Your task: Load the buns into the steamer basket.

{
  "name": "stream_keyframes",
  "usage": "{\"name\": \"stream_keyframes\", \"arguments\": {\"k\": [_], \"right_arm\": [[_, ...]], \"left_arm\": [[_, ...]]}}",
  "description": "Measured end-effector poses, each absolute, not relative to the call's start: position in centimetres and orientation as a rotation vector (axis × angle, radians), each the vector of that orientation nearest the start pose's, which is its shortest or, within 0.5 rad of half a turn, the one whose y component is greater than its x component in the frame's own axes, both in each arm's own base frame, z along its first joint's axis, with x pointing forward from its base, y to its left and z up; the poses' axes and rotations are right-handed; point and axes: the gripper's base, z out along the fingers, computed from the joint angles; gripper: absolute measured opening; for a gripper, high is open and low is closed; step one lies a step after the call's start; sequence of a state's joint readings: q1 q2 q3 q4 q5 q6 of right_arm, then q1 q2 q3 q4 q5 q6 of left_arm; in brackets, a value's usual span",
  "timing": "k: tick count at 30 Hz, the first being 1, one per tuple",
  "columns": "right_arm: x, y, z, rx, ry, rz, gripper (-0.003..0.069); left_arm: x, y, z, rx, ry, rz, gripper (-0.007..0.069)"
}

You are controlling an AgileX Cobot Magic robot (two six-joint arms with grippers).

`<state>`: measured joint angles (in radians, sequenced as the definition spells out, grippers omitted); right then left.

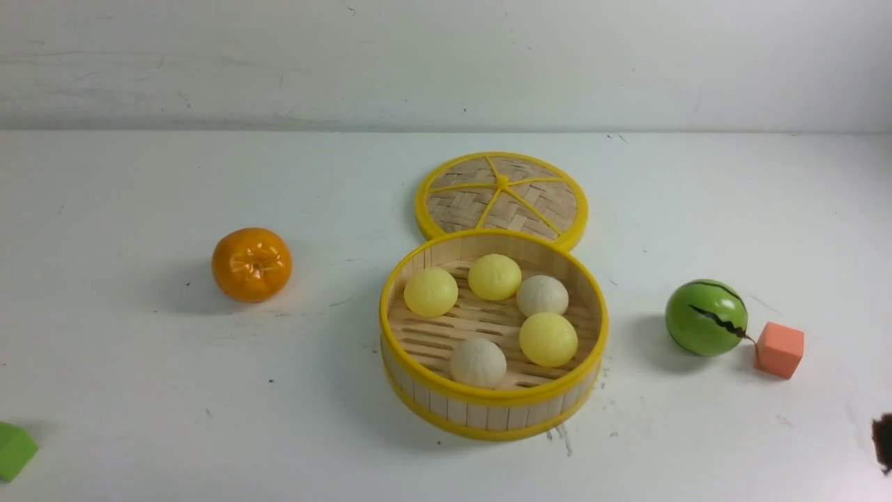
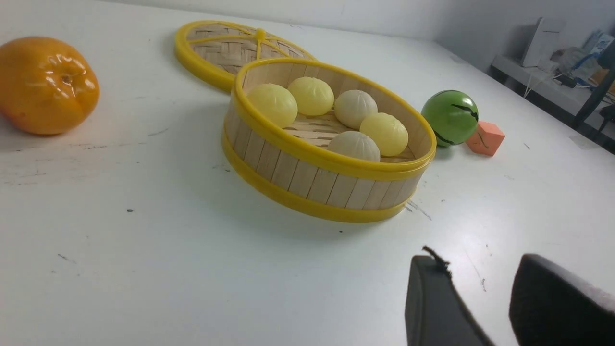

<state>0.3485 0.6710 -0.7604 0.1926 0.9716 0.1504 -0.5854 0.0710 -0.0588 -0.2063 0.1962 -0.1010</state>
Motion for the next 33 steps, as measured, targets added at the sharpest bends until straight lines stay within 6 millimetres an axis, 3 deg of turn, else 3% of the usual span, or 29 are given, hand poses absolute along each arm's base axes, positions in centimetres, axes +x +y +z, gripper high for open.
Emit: {"name": "stream_keyframes", "arguments": {"k": [6, 9, 13, 14, 18, 22, 33], "right_arm": [[7.3, 3.8, 32.5, -0.242, 2.339, 0.405, -0.0006], [6.2, 2.9, 32.2, -0.240, 2.192, 0.366, -0.0005], [5.9, 1.7, 28.3, -0.091, 1.965, 0.305, -0.0005], [6.0, 1.7, 28.0, -0.083, 1.965, 0.298, -0.0005], [5.9, 0.6, 21.4, 0.023, 1.897, 0.151, -0.0005], [5.5, 0.1, 17.4, 0.037, 1.909, 0.072, -0.0005], [5.2, 0.0, 17.3, 0.055, 1.876, 0.072, -0.0001]], "left_arm": [[4.8, -3.6, 21.2, 0.275, 1.715, -0.695, 0.0237], [4.8, -3.6, 21.2, 0.275, 1.715, -0.695, 0.0237], [4.8, -3.6, 21.1, 0.278, 1.724, -0.694, 0.0237], [4.8, -3.6, 21.1, 0.278, 1.726, -0.694, 0.0237], [4.7, -3.6, 21.0, 0.280, 1.730, -0.693, 0.0237], [4.7, -3.6, 21.0, 0.280, 1.730, -0.693, 0.0237], [4.7, -3.6, 21.0, 0.280, 1.731, -0.693, 0.0237]]}}
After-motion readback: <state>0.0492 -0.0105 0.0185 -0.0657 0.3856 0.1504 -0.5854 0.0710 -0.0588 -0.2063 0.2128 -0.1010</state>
